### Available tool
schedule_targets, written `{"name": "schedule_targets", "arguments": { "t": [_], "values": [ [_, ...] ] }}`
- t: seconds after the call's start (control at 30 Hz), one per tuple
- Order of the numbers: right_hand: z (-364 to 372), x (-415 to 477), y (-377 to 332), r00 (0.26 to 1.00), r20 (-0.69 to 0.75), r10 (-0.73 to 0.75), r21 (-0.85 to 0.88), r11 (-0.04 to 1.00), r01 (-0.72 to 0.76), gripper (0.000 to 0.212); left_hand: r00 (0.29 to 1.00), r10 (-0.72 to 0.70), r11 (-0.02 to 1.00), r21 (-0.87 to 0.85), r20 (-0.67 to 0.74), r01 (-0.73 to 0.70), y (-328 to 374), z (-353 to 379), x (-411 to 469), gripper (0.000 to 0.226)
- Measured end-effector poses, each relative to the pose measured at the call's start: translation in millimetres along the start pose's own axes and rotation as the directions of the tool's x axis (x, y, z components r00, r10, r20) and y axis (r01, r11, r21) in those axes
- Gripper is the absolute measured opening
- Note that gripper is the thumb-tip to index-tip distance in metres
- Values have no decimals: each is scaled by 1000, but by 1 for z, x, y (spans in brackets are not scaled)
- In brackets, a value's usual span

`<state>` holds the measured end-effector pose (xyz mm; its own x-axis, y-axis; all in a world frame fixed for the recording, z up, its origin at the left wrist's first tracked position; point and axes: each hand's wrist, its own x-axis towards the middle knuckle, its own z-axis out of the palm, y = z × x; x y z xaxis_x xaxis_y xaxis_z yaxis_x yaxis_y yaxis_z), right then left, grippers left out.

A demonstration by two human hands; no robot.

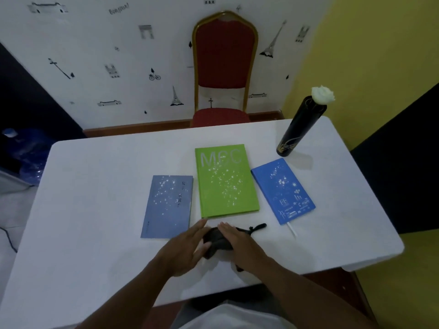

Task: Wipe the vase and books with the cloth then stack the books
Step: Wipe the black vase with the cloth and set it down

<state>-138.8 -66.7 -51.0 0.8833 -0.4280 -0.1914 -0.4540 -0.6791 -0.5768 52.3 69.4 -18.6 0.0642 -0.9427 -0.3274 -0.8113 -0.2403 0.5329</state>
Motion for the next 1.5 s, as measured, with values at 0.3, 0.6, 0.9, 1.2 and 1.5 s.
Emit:
{"name": "schedule_targets", "arguments": {
  "t": [0.3,0.6,0.9,1.2,1.5],
  "values": [
    [-141,13,66,965,-228,128,176,981,-88,80,983,58,998,32,-177,-53,66,-67,127,66],
    [-229,28,165,907,-324,268,262,947,-187,81,969,-4,997,-74,-249,-15,164,-94,280,62],
    [-253,31,232,905,-278,321,288,927,-241,76,884,-189,900,-435,-428,-18,224,-102,374,87],
    [-271,36,241,834,-371,409,431,871,-236,74,854,-174,804,-571,-490,-164,226,-112,388,73],
    [-353,91,157,447,-749,489,600,787,145,68,863,-242,583,-778,-444,-236,219,-156,365,57]
  ]
}}
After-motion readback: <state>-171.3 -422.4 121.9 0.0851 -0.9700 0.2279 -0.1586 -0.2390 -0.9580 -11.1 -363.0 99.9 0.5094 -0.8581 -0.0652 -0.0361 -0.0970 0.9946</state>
